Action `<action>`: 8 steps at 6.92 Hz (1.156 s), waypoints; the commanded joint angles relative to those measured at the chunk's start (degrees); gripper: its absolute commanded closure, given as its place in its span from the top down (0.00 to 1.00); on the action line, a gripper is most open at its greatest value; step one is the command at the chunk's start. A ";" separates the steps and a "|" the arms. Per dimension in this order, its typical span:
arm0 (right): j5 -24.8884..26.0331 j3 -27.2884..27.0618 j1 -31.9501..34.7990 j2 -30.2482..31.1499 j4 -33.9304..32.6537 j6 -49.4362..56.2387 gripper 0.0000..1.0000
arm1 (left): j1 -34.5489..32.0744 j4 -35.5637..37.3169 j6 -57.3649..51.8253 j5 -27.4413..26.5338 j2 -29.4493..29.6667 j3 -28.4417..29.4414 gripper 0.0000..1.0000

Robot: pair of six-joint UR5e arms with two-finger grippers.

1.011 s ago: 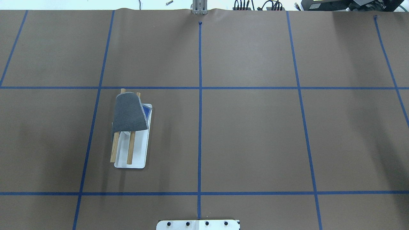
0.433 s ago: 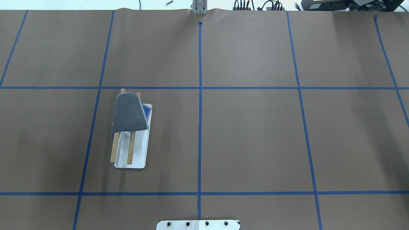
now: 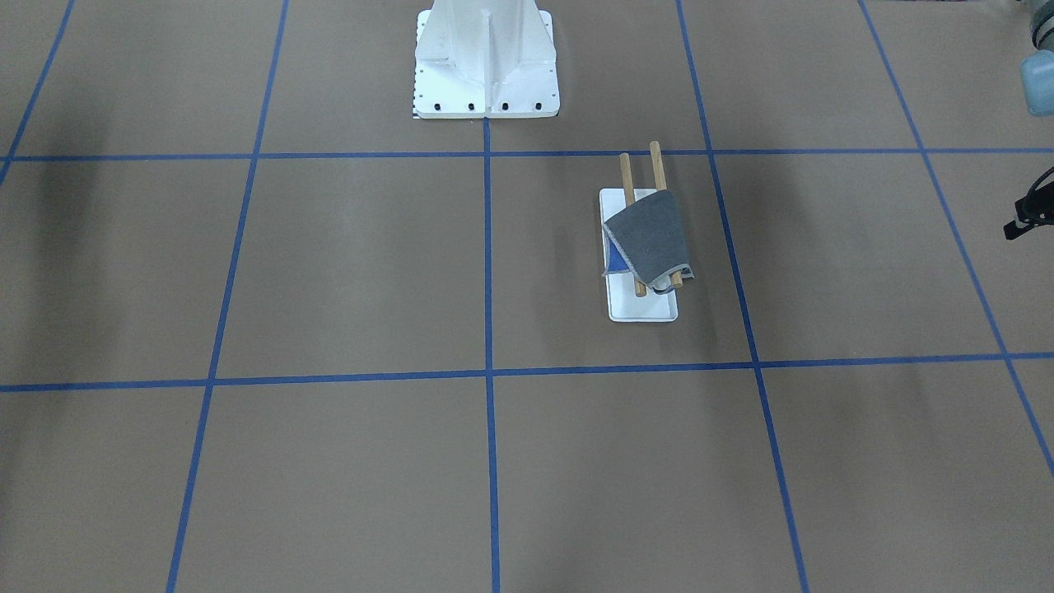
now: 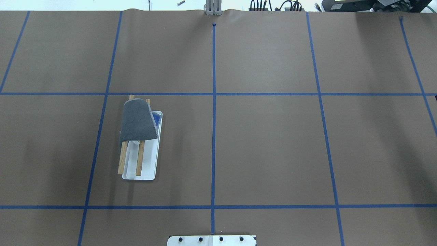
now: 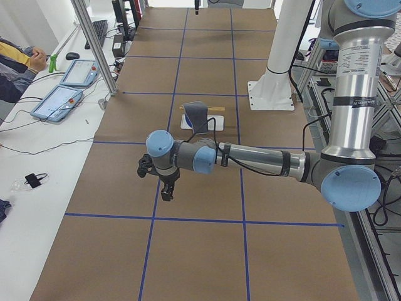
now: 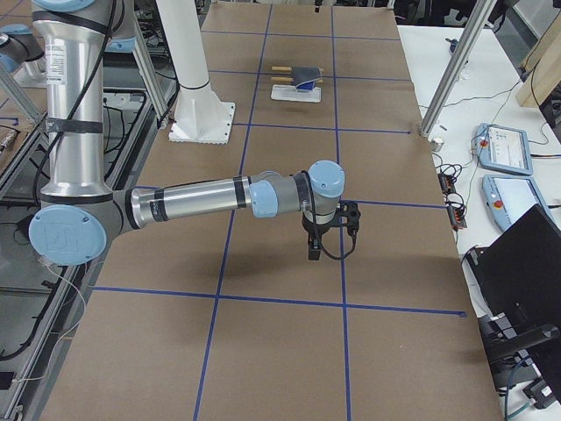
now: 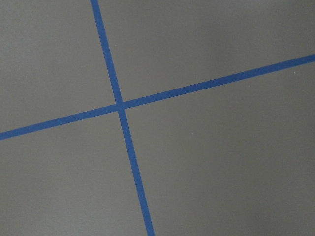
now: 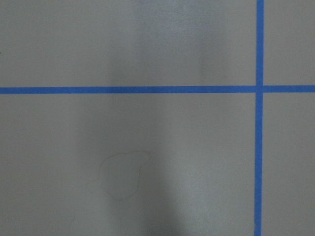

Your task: Hang towel on rack

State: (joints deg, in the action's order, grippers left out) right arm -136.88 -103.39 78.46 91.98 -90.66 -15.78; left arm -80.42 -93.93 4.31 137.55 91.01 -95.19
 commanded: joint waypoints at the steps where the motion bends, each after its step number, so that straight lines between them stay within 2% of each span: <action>1: -0.23 -5.56 -2.95 -0.75 -8.78 0.30 1.00 | -0.08 0.15 0.61 2.26 0.05 -1.22 0.98; 2: 0.03 -7.68 -3.13 -1.71 -11.62 1.18 1.00 | -0.08 0.15 0.70 3.15 0.05 -1.75 0.98; 5: 0.56 -5.69 -0.87 -0.06 -11.73 8.71 1.00 | -0.43 0.24 3.51 4.65 -0.04 -4.47 0.98; 8: 0.65 -4.19 2.57 1.88 -11.12 14.79 1.00 | -1.49 2.86 3.33 3.96 -0.13 -9.38 0.98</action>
State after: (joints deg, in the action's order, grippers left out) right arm -136.38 -107.83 80.16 92.87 -102.04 -3.18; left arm -81.85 -92.31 7.61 141.94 90.96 -102.08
